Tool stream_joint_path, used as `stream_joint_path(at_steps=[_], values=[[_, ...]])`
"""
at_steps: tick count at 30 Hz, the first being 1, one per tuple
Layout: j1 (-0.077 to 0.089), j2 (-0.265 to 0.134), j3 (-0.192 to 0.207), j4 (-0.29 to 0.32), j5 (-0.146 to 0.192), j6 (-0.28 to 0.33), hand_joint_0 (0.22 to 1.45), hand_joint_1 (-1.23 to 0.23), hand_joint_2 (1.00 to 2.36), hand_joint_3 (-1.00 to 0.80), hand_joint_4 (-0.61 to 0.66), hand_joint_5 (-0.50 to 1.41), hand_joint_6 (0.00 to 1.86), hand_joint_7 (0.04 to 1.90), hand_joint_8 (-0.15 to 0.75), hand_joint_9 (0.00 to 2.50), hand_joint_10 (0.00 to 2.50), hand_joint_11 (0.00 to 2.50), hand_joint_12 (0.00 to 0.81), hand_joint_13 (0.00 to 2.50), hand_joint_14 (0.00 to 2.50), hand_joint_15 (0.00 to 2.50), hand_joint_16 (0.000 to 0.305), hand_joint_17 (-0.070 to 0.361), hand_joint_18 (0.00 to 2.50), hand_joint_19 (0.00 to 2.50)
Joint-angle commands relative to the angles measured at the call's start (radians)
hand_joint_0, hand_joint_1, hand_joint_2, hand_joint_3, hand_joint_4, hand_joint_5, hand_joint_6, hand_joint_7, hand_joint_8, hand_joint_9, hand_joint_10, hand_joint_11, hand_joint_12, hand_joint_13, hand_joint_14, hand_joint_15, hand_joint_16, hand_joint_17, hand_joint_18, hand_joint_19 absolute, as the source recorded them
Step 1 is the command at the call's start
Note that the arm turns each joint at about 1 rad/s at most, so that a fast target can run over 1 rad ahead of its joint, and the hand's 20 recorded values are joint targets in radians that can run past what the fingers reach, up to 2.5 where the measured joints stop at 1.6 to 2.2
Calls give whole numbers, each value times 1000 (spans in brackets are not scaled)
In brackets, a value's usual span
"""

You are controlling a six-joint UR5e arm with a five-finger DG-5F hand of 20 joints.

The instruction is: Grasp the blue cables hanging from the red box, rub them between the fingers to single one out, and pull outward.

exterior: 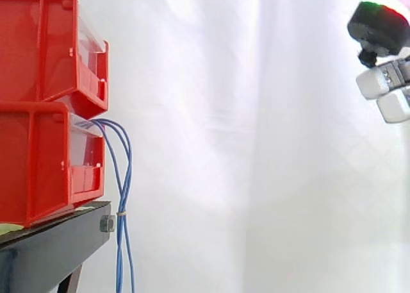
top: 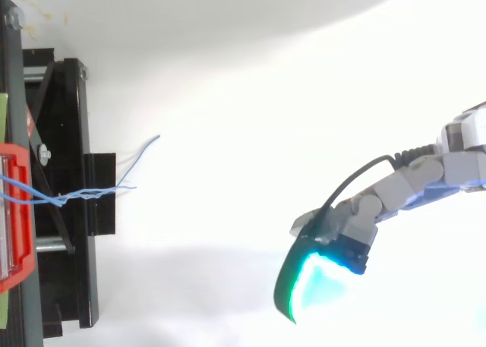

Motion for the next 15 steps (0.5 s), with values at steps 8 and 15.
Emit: stream_joint_path(at_steps=[8,15], values=[[0,-4,0,-3,91,-69,426,-565,1000,-500,96,-264,501,629,245,332,0,0,364,332,2,85,58,131,289,282],[2,-16,0,-9,111,-143,427,-555,1000,-500,108,-261,501,629,250,360,0,0,368,356,2,83,58,131,309,296]])
